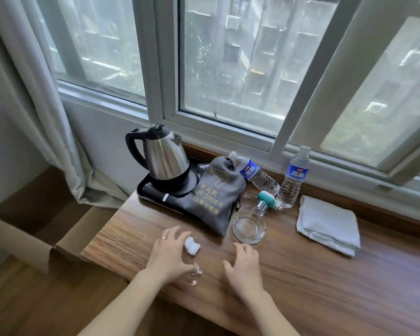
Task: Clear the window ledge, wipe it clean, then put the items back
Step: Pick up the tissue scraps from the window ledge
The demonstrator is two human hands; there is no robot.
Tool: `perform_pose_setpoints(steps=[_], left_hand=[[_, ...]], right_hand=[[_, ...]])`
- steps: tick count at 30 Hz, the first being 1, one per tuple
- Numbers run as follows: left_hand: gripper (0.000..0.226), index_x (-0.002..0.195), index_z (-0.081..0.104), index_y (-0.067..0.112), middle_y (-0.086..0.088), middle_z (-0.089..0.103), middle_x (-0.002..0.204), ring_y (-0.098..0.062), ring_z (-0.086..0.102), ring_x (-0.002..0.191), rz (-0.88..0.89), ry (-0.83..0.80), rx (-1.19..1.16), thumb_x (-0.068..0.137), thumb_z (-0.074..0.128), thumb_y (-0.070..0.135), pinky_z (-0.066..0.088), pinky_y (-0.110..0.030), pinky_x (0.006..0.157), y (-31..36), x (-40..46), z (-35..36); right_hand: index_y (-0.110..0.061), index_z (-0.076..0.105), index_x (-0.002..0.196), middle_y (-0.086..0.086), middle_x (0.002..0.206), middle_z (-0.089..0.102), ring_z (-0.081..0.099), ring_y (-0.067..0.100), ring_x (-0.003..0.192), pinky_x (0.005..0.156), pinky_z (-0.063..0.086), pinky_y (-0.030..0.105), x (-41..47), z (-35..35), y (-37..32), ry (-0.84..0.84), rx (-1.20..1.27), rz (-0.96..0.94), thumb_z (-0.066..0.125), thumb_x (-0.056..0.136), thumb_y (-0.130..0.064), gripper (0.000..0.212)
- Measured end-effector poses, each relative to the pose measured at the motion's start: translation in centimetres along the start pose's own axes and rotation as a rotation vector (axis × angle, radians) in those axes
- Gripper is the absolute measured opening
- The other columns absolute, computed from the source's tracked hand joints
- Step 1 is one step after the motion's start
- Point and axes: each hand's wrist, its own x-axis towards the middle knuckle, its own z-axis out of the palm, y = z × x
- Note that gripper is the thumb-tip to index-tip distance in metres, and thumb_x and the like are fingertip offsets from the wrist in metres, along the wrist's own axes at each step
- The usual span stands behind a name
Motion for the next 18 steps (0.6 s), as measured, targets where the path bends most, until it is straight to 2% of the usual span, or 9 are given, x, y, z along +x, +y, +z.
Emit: perform_pose_setpoints(steps=[3,6,8,11,13,15,18], left_hand=[[0.117,0.152,0.020,0.034,-0.004,0.014,0.159,-0.024,0.011,0.146,0.004,-0.062,0.082,0.054,0.070,0.074,0.023,-0.037,0.116,-1.2,-0.2,0.2],[0.122,0.153,0.018,0.032,-0.004,0.013,0.159,-0.023,0.010,0.146,0.016,-0.096,0.033,0.051,0.073,0.070,0.024,-0.036,0.118,-1.8,0.1,0.6],[0.117,0.152,0.020,0.031,-0.001,0.016,0.158,-0.021,0.014,0.146,0.035,-0.102,-0.050,0.052,0.075,0.063,0.028,-0.034,0.116,-1.9,0.3,1.0],[0.098,0.149,0.026,0.030,0.007,0.021,0.153,-0.015,0.025,0.143,0.099,-0.088,-0.163,0.063,0.072,0.039,0.035,-0.028,0.110,-2.2,0.4,1.2],[0.090,0.148,0.029,0.030,0.012,0.024,0.149,-0.011,0.031,0.139,0.139,-0.080,-0.207,0.067,0.068,0.026,0.035,-0.023,0.108,-2.3,0.6,1.0],[0.089,0.148,0.030,0.030,0.012,0.026,0.149,-0.010,0.031,0.139,0.154,-0.071,-0.221,0.068,0.067,0.021,0.031,-0.019,0.108,-2.5,0.8,0.7],[0.089,0.149,0.030,0.031,0.010,0.026,0.152,-0.011,0.025,0.142,0.158,-0.064,-0.197,0.069,0.066,0.018,0.026,-0.019,0.110,-2.8,1.1,0.4]], right_hand=[[-0.013,0.034,0.149,0.005,0.150,0.034,0.029,0.025,0.135,0.117,0.022,0.029,-0.1,0.8,-0.9,-0.012,0.005,0.038,0.053,0.095,-0.036,0.061],[-0.014,0.038,0.146,0.003,0.146,0.039,0.031,0.023,0.132,0.115,0.023,0.027,-0.5,2.2,-2.2,0.000,0.026,0.001,0.054,0.095,-0.030,0.056],[-0.013,0.042,0.144,0.001,0.142,0.043,0.034,0.021,0.131,0.113,0.024,0.024,-1.0,2.9,-3.3,-0.008,0.067,-0.066,0.056,0.093,-0.027,0.054],[-0.016,0.054,0.133,-0.002,0.130,0.051,0.046,0.018,0.124,0.105,0.029,0.018,-1.8,4.0,-4.7,-0.034,0.169,-0.205,0.060,0.090,-0.023,0.044],[-0.017,0.059,0.126,-0.004,0.123,0.053,0.050,0.015,0.117,0.104,0.039,0.027,-1.9,4.7,-4.5,0.035,0.236,-0.242,0.062,0.086,-0.025,0.041],[-0.017,0.055,0.133,-0.003,0.129,0.049,0.045,0.016,0.121,0.107,0.040,0.033,-2.0,4.8,-4.1,0.127,0.157,-0.244,0.064,0.084,-0.039,0.055],[-0.019,0.023,0.155,0.000,0.150,0.025,0.023,0.022,0.140,0.118,0.024,0.031,-2.3,4.7,-3.7,-0.014,-0.049,-0.126,0.064,0.079,-0.062,0.097]])
